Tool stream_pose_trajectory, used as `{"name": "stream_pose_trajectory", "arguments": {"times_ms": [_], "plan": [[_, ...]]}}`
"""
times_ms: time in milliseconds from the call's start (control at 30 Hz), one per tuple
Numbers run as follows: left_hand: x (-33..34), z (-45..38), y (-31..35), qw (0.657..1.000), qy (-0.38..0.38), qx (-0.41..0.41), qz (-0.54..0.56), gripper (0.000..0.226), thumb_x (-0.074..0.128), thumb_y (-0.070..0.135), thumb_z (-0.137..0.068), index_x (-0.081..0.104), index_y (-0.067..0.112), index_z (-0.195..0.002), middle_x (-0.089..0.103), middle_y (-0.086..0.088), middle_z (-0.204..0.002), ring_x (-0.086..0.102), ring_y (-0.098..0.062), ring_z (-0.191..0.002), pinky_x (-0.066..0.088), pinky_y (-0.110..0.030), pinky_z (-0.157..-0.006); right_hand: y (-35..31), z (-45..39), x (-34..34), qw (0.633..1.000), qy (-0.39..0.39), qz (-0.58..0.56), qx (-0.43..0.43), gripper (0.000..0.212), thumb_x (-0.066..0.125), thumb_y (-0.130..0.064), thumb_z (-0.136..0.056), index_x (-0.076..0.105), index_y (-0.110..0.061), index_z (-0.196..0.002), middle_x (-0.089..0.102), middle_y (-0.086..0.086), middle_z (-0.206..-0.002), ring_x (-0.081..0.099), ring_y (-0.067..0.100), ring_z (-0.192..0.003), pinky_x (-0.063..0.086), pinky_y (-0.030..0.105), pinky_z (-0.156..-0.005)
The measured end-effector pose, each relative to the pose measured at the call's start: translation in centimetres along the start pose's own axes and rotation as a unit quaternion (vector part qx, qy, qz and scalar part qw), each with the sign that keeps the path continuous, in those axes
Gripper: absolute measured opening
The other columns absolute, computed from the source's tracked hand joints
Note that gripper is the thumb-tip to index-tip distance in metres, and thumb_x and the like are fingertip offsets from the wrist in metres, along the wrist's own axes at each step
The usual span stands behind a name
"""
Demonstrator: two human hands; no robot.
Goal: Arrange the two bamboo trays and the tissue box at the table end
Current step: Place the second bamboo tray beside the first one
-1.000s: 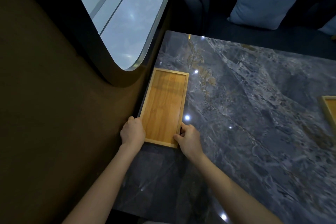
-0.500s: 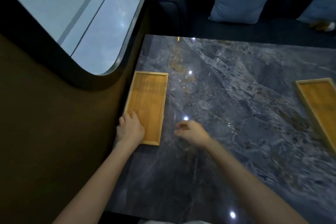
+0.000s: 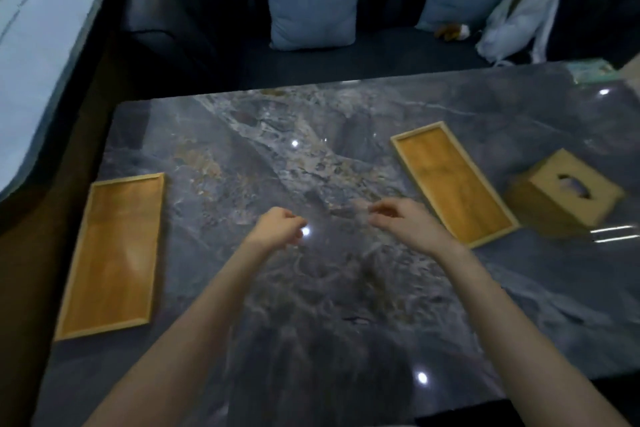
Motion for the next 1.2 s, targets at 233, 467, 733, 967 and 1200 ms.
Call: {"name": "stream_pose_trajectory", "arguments": {"times_ms": [233, 467, 733, 967, 1200], "plan": [[11.6, -2.8, 8.0, 0.994, -0.056, -0.024, 0.087, 0.025, 0.049, 0.013, -0.09, 0.052, 0.013, -0.065, 0.054, -0.006, -0.064, 0.052, -0.017, -0.056, 0.04, -0.024, -0.054, 12.1, 1.8, -9.0, 0.99, 0.107, -0.03, 0.088, 0.033, 0.058, -0.031, -0.084, 0.061, -0.012, -0.111, 0.064, 0.007, -0.101, 0.058, 0.023, -0.101, 0.039, 0.028, -0.077], [19.6, -5.7, 12.4, 0.995, -0.058, -0.039, 0.073, 0.028, 0.055, 0.018, -0.089, 0.055, 0.005, -0.065, 0.053, -0.011, -0.062, 0.053, -0.021, -0.051, 0.042, -0.024, -0.042, 21.2, 3.4, -13.2, 0.963, 0.202, -0.063, 0.169, 0.036, 0.054, -0.026, -0.088, 0.056, -0.004, -0.116, 0.064, 0.017, -0.113, 0.058, 0.03, -0.104, 0.039, 0.028, -0.079], [22.2, -7.9, 14.5, 0.998, 0.017, -0.041, -0.045, 0.025, 0.059, 0.023, -0.085, 0.054, 0.003, -0.071, 0.062, -0.013, -0.071, 0.067, -0.025, -0.064, 0.058, -0.034, -0.048, 26.2, 2.9, -13.0, 0.949, 0.198, -0.088, 0.229, 0.039, 0.049, -0.026, -0.091, 0.05, -0.002, -0.122, 0.056, 0.02, -0.122, 0.053, 0.035, -0.109, 0.038, 0.031, -0.079], [22.6, -8.6, 15.5, 0.983, 0.062, 0.007, -0.17, 0.032, 0.06, 0.016, -0.084, 0.051, 0.003, -0.056, 0.056, -0.012, -0.049, 0.058, -0.014, -0.038, 0.046, -0.02, -0.035, 26.6, 2.0, -12.6, 0.957, 0.192, -0.066, 0.209, 0.032, 0.05, -0.019, -0.091, 0.055, 0.0, -0.116, 0.051, 0.021, -0.119, 0.054, 0.037, -0.102, 0.04, 0.035, -0.085], [23.2, -8.8, 15.4, 0.978, 0.061, -0.022, -0.198, 0.029, 0.059, 0.013, -0.083, 0.056, -0.009, -0.101, 0.067, -0.028, -0.1, 0.066, -0.039, -0.09, 0.058, -0.045, -0.078, 26.7, 1.9, -12.5, 0.945, 0.225, -0.093, 0.219, 0.026, 0.052, -0.015, -0.089, 0.059, 0.0, -0.108, 0.053, 0.019, -0.114, 0.054, 0.035, -0.099, 0.04, 0.035, -0.084]]}}
Point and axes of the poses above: each hand's wrist, its own z-axis away from the middle knuckle, its own x-axis out of the palm, y = z × x, the point moved 6 cm from there along -z, towards the middle knuckle
